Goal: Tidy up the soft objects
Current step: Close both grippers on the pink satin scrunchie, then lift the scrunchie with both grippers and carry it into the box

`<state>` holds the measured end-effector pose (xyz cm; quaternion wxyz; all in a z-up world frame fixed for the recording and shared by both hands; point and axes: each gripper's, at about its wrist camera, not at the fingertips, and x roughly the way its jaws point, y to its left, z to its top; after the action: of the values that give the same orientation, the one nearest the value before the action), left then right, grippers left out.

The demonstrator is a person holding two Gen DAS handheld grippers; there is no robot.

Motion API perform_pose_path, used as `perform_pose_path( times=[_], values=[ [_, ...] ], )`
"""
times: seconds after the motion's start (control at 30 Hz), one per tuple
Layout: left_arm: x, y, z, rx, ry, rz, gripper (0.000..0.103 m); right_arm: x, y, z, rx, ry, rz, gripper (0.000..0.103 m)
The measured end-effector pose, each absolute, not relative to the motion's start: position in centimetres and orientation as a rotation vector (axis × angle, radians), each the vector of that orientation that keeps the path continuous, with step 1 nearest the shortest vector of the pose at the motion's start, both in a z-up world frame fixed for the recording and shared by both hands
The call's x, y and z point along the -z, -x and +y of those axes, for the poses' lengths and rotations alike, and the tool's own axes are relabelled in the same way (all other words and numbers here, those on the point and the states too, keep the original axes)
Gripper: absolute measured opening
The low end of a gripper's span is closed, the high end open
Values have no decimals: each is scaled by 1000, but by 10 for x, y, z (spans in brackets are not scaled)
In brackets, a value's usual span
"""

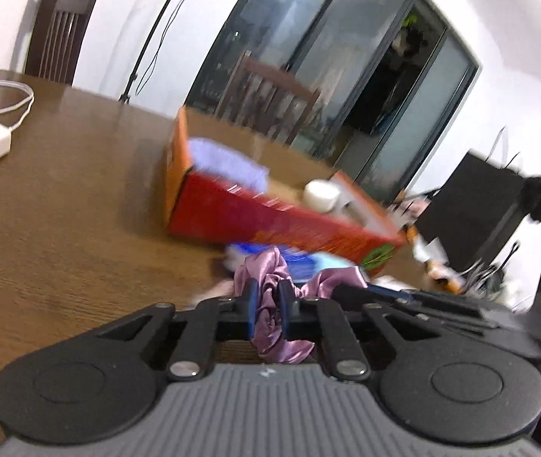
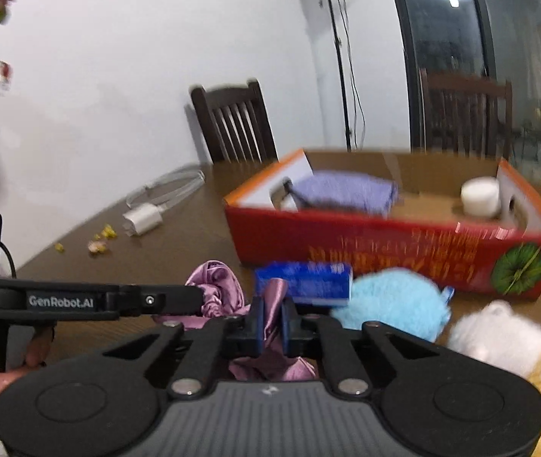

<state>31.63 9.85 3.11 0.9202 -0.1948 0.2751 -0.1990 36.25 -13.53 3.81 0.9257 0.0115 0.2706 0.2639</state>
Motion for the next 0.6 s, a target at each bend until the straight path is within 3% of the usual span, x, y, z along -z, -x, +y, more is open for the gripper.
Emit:
perform_pose_path(
  times=[0.2,0.47,0.5,0.6],
  values=[
    [-53,-246,59,449,417,520,12,-64,-301,-182,-590,-22,491,9],
    [-13,-191,-14,507,257,655,12,-28,-236,-237,-560,-6,627,16],
    [-12,-187,-17,502,241,650,12,-27,-230,-242,-569,-18,625,19],
    [-11,-182,-22,500,194,640,12,-40,-221,-257,-589,-92,576,47]
  ],
)
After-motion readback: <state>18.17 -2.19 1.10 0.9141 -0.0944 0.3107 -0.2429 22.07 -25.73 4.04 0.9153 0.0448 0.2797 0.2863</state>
